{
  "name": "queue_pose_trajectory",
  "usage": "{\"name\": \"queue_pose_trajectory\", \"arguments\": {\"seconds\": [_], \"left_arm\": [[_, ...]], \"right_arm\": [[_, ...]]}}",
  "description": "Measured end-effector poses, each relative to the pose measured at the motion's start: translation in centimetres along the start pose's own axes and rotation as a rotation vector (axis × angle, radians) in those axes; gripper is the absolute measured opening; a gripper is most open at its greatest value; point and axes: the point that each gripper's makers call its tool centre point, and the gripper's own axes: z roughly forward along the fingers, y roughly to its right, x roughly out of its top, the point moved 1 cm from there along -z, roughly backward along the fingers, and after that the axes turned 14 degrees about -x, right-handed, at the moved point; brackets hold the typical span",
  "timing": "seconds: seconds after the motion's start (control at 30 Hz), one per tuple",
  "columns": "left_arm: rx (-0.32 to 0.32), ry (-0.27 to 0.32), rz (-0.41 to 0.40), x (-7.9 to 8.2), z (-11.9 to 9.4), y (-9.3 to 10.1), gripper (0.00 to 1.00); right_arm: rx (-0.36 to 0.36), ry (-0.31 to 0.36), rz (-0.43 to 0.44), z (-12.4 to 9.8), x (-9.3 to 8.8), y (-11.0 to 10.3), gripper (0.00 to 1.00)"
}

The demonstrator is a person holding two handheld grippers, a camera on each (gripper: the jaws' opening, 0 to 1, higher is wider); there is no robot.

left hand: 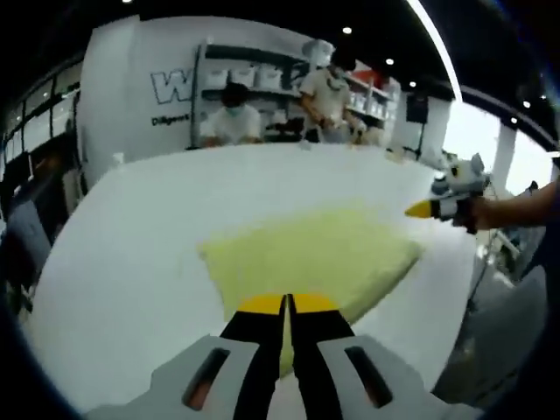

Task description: Fold the garment on the visible template until the final outline fits inside the template.

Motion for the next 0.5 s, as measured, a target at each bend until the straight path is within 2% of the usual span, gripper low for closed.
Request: {"name": "queue_pose_trajectory", "arguments": {"seconds": [0.03,0.07,0.1,0.13,0.23,0.27,0.33,0.5], "left_arm": [[-0.027,-0.008,0.010,0.6,1.8,0.4,0.06],[-0.060,-0.038,0.053,0.7,3.4,0.3,0.09],[-0.084,-0.064,0.083,0.8,4.6,0.9,0.09],[-0.136,-0.108,0.125,0.7,6.3,2.0,0.08],[-0.239,-0.172,0.185,-0.5,9.4,2.9,0.07],[-0.254,-0.188,0.195,-0.9,10.1,3.0,0.07],[-0.275,-0.240,0.241,-1.6,11.6,3.3,0.07],[-0.296,-0.232,0.239,-1.8,12.9,3.5,0.13]], "right_arm": [[0.034,0.002,-0.017,0.9,0.4,-1.2,0.00],[0.053,-0.006,-0.026,1.5,0.3,-1.8,0.00],[0.075,-0.016,-0.050,2.1,0.1,-2.5,0.00],[0.105,-0.032,-0.099,3.1,-0.4,-3.5,0.00],[0.154,-0.052,-0.191,4.2,-0.9,-5.6,0.00],[0.189,-0.055,-0.227,4.8,-1.3,-6.7,0.00],[0.220,-0.070,-0.247,5.5,-1.9,-8.0,0.00],[0.235,-0.071,-0.262,7.3,-2.1,-8.8,0.03]]}}
